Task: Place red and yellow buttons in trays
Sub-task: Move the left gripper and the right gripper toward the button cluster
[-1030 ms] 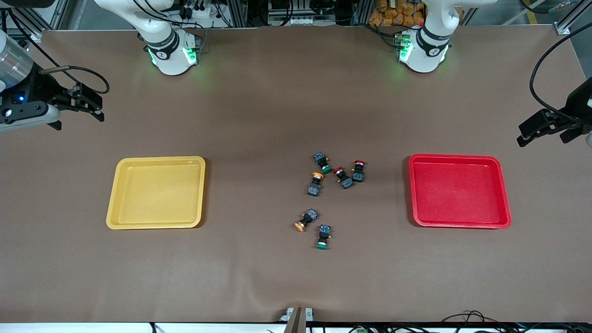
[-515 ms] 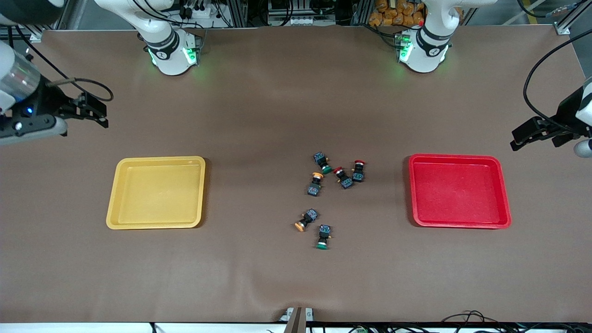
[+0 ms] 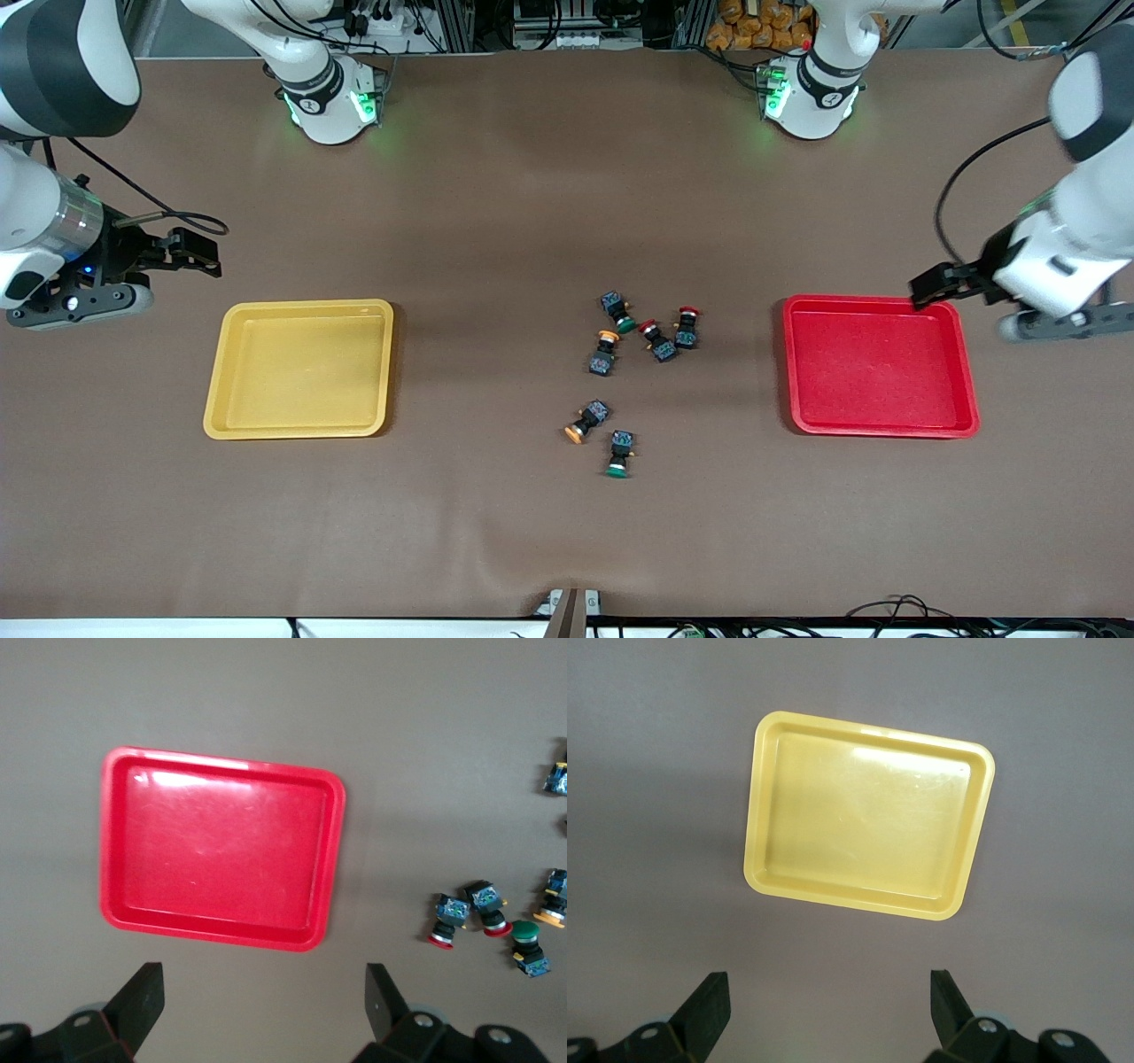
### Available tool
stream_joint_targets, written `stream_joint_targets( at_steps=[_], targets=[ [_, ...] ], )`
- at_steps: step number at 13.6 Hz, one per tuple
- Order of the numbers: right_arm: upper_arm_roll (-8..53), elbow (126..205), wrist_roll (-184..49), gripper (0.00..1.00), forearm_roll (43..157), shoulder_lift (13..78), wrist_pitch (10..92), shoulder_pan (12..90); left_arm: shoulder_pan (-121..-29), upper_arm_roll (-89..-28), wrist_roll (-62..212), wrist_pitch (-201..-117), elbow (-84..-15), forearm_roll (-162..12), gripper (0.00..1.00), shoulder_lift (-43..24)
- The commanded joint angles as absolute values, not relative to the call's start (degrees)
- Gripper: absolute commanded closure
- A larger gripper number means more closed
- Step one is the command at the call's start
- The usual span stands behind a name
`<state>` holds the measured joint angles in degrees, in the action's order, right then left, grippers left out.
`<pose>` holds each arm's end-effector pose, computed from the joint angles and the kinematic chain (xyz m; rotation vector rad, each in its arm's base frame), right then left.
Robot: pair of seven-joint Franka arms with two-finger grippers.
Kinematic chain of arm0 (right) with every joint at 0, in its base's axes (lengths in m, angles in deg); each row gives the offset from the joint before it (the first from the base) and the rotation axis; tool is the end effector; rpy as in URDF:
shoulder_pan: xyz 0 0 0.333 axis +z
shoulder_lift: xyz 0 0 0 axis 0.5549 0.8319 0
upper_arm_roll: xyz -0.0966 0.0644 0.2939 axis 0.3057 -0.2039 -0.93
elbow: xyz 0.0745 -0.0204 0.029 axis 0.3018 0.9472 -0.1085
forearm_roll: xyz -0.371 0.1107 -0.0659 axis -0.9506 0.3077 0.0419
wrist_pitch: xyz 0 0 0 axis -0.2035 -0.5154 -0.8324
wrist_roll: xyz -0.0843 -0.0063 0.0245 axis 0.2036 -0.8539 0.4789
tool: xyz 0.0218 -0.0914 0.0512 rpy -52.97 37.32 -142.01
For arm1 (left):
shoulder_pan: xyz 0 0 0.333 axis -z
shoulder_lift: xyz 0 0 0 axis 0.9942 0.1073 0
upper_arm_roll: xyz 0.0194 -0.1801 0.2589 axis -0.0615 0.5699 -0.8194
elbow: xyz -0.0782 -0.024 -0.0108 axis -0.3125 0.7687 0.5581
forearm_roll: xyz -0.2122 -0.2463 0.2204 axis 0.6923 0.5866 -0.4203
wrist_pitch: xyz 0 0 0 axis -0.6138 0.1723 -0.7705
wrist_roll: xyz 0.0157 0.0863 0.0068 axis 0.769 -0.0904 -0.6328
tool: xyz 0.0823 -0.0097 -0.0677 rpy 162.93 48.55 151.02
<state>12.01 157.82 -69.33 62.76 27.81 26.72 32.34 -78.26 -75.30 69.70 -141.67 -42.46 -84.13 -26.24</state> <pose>0.5822 0.0363 0.5564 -3.1080 -0.2972 0.1709 0.6023 -0.0736 0.5260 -3.1344 -0.1194 0.0497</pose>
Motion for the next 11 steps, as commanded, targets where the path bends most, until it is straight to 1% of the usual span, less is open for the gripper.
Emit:
stream_joint_targets(
  at_steps=[1, 4, 6, 8, 11],
  targets=[
    [10.9, 155.5, -67.5, 0.00, 63.5, 28.5, 26.5, 32.4, -78.2, -72.8, 68.0, -143.8, -46.3, -82.8, 0.00, -25.9],
    [10.9, 154.2, -60.7, 0.00, 66.8, 31.4, 27.0, 34.5, -78.2, -68.2, 60.4, -150.4, -52.5, -82.8, 0.00, -24.9],
    [10.9, 153.2, -54.1, 0.00, 68.7, 32.9, 30.0, 36.4, -78.2, -66.1, 57.0, -152.5, -54.2, -82.8, 0.00, -23.5],
    [10.8, 152.9, -47.6, 0.00, 69.7, 34.5, 31.3, 39.0, -78.2, -63.6, 54.6, -154.0, -54.8, -82.8, 0.00, -21.6],
    [10.8, 152.7, -42.2, 0.00, 72.5, 37.0, 35.2, 42.0, -77.9, -59.9, 50.9, -162.5, -58.6, -82.9, 0.00, -18.5]
  ],
)
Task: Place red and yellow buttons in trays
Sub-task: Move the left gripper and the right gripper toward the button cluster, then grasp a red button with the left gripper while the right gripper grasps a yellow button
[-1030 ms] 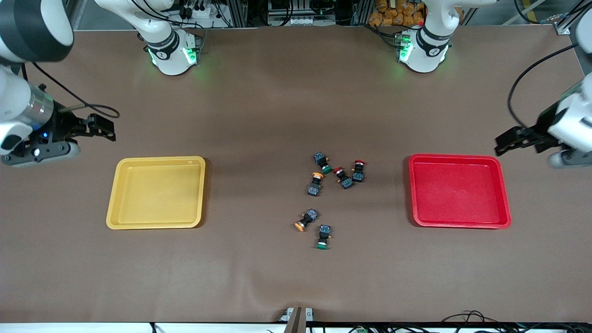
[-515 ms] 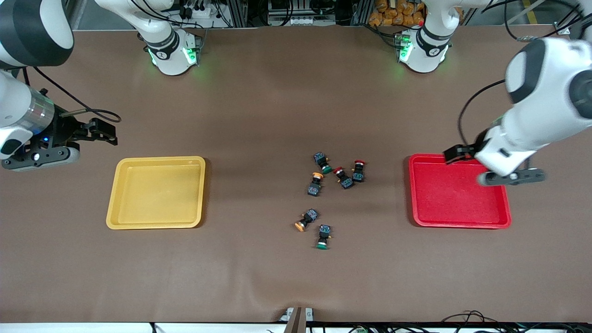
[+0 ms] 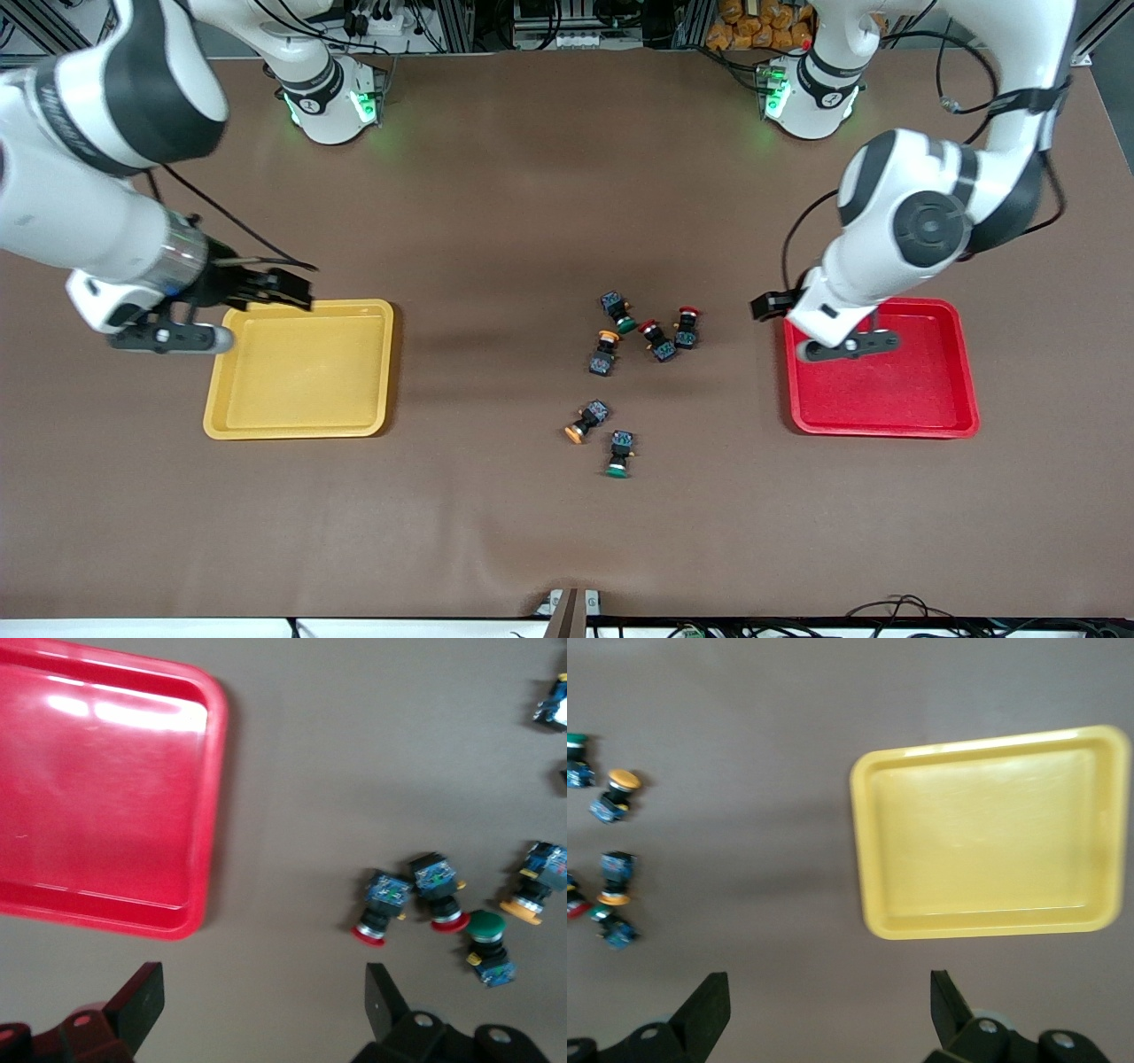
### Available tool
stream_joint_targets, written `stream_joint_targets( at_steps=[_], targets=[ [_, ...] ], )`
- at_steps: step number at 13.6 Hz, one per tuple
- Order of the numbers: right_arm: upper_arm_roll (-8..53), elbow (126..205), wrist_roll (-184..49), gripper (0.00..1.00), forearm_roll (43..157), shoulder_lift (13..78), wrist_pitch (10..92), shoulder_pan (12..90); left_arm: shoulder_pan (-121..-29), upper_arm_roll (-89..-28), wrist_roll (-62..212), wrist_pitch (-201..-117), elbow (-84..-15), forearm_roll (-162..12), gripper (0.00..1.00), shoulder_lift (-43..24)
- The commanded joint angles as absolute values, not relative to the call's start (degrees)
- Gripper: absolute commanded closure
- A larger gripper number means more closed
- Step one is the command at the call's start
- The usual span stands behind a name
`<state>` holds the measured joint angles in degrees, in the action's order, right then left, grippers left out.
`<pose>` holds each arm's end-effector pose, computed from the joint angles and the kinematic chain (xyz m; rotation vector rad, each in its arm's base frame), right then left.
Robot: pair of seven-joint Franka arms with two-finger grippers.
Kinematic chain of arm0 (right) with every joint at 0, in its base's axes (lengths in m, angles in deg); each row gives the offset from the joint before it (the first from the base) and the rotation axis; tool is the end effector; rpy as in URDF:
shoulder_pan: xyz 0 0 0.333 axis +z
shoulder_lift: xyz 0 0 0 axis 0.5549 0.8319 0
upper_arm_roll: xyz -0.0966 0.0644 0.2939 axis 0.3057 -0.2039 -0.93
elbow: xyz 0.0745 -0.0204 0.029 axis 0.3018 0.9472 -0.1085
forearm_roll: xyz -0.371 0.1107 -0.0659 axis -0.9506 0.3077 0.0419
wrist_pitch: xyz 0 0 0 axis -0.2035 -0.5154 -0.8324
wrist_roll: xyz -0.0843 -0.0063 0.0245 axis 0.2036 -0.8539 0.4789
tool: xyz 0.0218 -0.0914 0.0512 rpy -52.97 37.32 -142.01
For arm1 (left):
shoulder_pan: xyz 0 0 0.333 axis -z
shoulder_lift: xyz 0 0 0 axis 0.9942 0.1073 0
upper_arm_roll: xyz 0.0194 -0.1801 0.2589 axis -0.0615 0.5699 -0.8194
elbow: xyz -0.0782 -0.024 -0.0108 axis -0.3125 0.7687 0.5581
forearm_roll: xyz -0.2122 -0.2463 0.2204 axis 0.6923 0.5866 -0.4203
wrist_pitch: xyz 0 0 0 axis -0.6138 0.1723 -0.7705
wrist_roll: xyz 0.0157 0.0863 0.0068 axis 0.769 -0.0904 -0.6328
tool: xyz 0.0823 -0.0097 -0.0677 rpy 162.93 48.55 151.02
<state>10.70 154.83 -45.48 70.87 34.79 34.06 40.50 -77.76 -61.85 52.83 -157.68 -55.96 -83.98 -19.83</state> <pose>0.6094 0.1505 0.5192 -2.9873 0.1294 0.1376 0.5713 -0.2109 0.3754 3.1071 0.2064 -0.1728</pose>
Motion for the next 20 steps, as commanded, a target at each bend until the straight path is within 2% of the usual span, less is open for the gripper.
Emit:
stream_joint_targets(
  at_steps=[1, 4, 9, 12, 16, 20],
  targets=[
    [10.8, 152.6, -40.1, 0.00, 72.4, 38.0, 36.9, 43.3, -76.8, -59.7, 50.5, -164.5, -59.4, -83.0, 0.00, -17.1],
    [10.8, 151.2, -33.3, 0.00, 72.6, 43.2, 42.9, 46.2, -73.7, -59.8, 50.2, -168.4, -59.6, -83.8, 0.00, -12.1],
    [10.8, 142.0, -18.8, 0.00, 74.0, 53.8, 47.2, 50.8, -69.3, -59.8, 48.7, -171.9, -61.5, -89.5, 0.00, -7.4],
    [10.8, 141.8, -16.1, 0.00, 74.9, 56.0, 52.6, 52.4, -68.7, -59.8, 46.9, -178.6, -65.4, -92.7, 0.00, -5.8],
    [10.8, 141.6, -11.0, 0.00, 75.0, 58.2, 57.5, 54.8, -68.8, -59.8, 45.1, -179.6, -65.8, -95.9, 0.00, -4.4],
    [10.8, 139.1, -9.2, 0.00, 77.4, 61.1, 58.5, 56.7, -69.2, -59.8, 44.9, -179.5, -65.9, -95.9, 0.58, -4.6]
  ],
)
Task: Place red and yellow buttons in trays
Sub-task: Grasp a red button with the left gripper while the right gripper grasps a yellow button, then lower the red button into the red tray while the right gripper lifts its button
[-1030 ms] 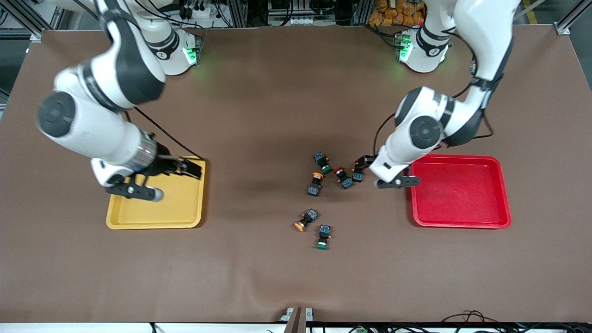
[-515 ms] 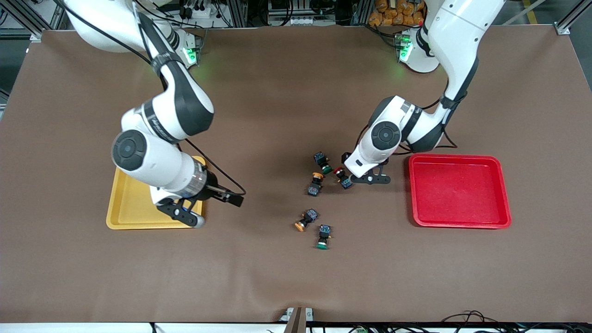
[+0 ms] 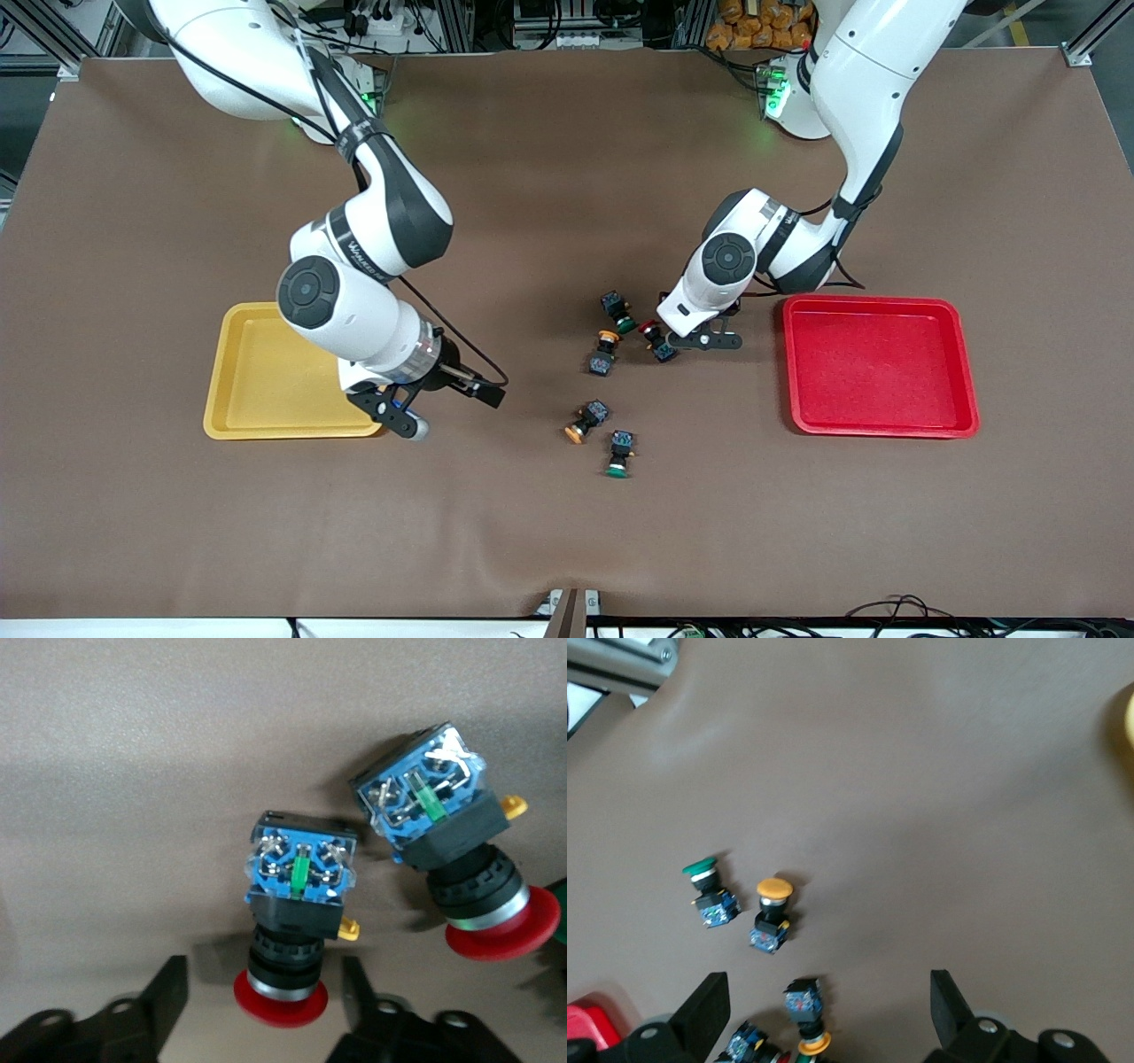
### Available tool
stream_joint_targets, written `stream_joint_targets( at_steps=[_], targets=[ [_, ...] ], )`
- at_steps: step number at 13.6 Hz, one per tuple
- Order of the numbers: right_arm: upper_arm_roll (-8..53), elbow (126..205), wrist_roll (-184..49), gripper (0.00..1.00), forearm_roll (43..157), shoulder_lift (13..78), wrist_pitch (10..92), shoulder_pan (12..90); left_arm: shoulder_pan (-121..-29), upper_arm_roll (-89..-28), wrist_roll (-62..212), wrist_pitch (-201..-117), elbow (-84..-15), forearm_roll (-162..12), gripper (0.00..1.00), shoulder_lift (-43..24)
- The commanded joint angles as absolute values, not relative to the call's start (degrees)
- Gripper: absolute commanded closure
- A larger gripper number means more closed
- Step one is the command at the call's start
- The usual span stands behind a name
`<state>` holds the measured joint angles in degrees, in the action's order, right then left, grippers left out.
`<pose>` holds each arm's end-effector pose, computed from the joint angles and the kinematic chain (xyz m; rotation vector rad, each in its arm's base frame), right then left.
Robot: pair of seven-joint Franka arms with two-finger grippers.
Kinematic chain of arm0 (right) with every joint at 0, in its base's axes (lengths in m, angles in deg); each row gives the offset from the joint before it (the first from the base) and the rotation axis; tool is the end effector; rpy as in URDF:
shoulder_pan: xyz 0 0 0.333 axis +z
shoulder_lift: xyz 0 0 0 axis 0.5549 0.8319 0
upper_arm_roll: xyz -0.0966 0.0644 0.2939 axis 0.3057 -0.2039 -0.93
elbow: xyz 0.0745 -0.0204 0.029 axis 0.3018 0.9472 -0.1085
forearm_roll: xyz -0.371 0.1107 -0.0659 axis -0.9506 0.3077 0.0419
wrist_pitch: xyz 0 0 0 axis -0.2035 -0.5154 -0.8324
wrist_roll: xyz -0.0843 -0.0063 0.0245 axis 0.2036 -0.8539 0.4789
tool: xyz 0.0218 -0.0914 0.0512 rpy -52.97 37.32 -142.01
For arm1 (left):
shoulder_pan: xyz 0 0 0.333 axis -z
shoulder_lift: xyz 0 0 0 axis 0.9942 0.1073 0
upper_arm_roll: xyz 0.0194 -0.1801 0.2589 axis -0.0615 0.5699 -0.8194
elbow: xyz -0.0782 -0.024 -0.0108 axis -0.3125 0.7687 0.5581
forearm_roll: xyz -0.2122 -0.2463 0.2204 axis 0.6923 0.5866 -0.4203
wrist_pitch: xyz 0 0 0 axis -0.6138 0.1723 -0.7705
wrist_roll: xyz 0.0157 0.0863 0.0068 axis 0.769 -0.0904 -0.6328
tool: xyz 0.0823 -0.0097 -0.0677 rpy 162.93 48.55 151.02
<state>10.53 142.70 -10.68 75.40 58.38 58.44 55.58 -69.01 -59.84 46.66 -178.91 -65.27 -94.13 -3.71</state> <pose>0.6616 0.3470 0.3788 -2.7254 0.7459 0.0504 0.4976 -0.3069 0.1755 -3.0914 0.0966 0.2202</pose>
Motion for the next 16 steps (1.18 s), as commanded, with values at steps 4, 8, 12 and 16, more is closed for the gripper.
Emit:
stream_joint_targets(
  at_steps=[4, 8, 12, 16],
  targets=[
    [10.8, 137.4, -6.7, 0.00, 78.2, 65.0, 63.7, 60.2, -69.9, -59.8, 43.0, -179.2, -65.5, -95.9, 0.86, -5.9],
    [10.8, 133.5, -5.8, 0.00, 78.2, 69.9, 65.1, 62.7, -73.2, -59.9, 42.6, -175.2, -65.3, -95.9, 0.88, -11.5],
    [11.4, 133.0, -4.0, 0.00, 75.8, 72.6, 66.9, 67.7, -79.3, -59.9, 43.6, -174.4, -65.2, -96.0, 0.88, -14.8],
    [12.1, 132.2, -3.0, 0.00, 73.4, 76.0, 68.0, 71.3, -86.9, -59.9, 47.4, -174.7, -64.5, -96.1, 0.89, -13.2]
  ],
)
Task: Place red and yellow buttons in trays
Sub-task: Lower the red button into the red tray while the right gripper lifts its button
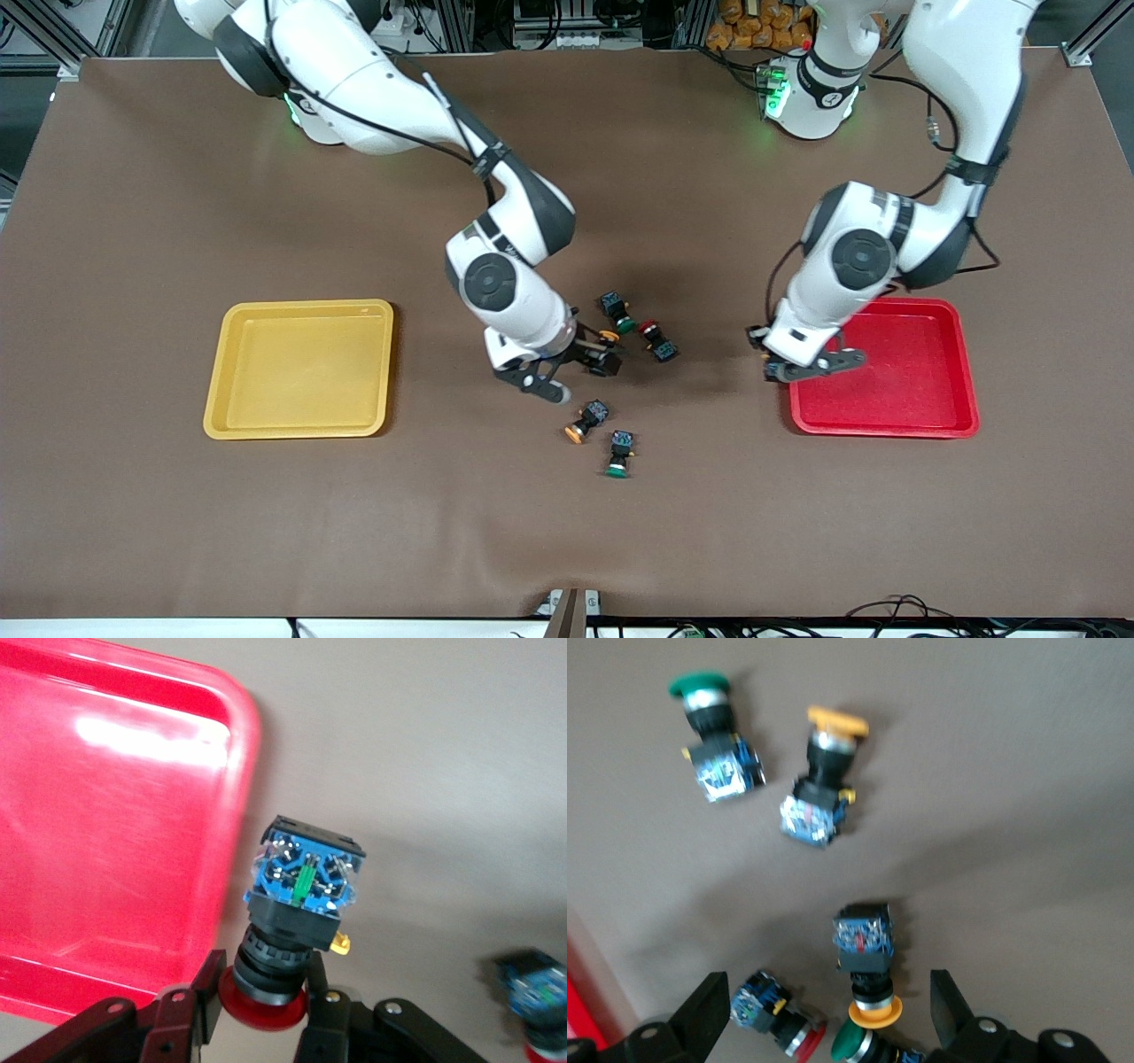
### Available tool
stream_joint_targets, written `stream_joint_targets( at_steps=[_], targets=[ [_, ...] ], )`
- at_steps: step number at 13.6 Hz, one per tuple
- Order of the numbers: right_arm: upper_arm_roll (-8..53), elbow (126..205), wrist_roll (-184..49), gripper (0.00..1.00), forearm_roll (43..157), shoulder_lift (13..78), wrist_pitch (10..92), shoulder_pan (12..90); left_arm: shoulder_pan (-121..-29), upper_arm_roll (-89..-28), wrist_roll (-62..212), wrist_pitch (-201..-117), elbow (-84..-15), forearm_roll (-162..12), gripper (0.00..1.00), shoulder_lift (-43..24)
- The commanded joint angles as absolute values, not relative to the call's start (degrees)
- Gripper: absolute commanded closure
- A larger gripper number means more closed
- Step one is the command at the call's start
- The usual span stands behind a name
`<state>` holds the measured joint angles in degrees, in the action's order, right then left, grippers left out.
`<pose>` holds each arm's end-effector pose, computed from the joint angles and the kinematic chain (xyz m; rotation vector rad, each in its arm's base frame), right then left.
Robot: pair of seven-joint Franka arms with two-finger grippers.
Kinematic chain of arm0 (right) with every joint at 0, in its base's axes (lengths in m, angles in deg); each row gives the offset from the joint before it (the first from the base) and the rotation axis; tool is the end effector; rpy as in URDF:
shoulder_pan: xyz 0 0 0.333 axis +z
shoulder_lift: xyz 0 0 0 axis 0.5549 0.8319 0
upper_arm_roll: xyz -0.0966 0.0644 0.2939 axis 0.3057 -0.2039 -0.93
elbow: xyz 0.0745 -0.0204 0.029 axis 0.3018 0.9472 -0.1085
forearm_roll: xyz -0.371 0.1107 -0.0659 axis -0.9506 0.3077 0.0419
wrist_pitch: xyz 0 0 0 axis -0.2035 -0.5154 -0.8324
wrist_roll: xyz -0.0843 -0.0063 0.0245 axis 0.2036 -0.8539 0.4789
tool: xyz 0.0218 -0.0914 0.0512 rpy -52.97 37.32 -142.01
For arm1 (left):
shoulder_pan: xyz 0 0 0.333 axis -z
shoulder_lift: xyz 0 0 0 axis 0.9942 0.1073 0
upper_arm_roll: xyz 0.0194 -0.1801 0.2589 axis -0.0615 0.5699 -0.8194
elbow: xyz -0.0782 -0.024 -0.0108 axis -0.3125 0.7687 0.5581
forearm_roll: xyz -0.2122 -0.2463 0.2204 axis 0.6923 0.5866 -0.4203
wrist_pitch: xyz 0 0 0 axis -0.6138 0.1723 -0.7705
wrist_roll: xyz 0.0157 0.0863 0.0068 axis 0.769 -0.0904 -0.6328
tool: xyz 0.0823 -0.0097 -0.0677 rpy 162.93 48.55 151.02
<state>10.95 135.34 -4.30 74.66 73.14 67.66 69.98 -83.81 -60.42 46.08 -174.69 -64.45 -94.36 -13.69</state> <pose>0.5902 0.5117 0.2606 -2.7519 0.6191 0.0845 0.5773 -0.1613 0.2737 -3.0818 -0.3336 0.0347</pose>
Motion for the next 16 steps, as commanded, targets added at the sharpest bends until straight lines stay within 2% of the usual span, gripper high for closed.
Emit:
stream_joint_targets(
  at_steps=[1, 2, 4, 7, 10, 11, 13, 14, 16],
  targets=[
    [13.0, 131.5, -3.2, 0.00, 73.4, 77.3, 69.2, 72.6, -89.0, -59.9, 49.3, -174.9, -64.3, -96.1, 0.89, -12.4],
    [14.3, 131.0, -3.6, 0.00, 73.4, 78.2, 69.4, 73.3, -90.5, -60.1, 51.4, -175.4, -64.2, -96.2, 0.90, -11.8],
    [14.8, 130.8, -5.7, 0.11, 72.3, 79.0, 69.5, 73.7, -95.2, -60.1, 54.1, -177.6, -64.2, -101.9, 0.90, -9.8],
    [14.8, 130.1, -5.1, 0.14, 72.2, 81.0, 72.5, 74.3, -100.2, -60.0, 55.6, -180.8, -63.7, -109.1, 0.90, -6.2],
    [15.9, 130.2, -5.1, 0.22, 72.0, 81.9, 73.1, 75.7, -103.2, -60.1, 60.8, -183.0, -63.4, -109.6, 0.88, -4.0],
    [16.7, 130.2, -5.1, 0.27, 72.0, 82.1, 73.1, 76.4, -104.6, -60.2, 63.4, -183.7, -63.4, -109.9, 0.87, -3.5],
    [16.8, 130.2, -5.1, 0.57, 72.0, 82.2, 73.1, 76.6, -105.5, -60.1, 65.7, -183.8, -63.4, -111.2, 0.81, -3.5],
    [16.9, 130.3, -5.1, 0.64, 71.9, 82.2, 73.1, 76.6, -105.5, -60.2, 66.3, -183.8, -63.4, -111.2, 0.68, -3.6],
    [16.9, 130.3, -5.4, 0.98, 71.3, 82.2, 72.8, 76.5, -105.5, -60.1, 66.5, -183.8, -63.4, -111.2, 0.40, -3.8]
  ],
)
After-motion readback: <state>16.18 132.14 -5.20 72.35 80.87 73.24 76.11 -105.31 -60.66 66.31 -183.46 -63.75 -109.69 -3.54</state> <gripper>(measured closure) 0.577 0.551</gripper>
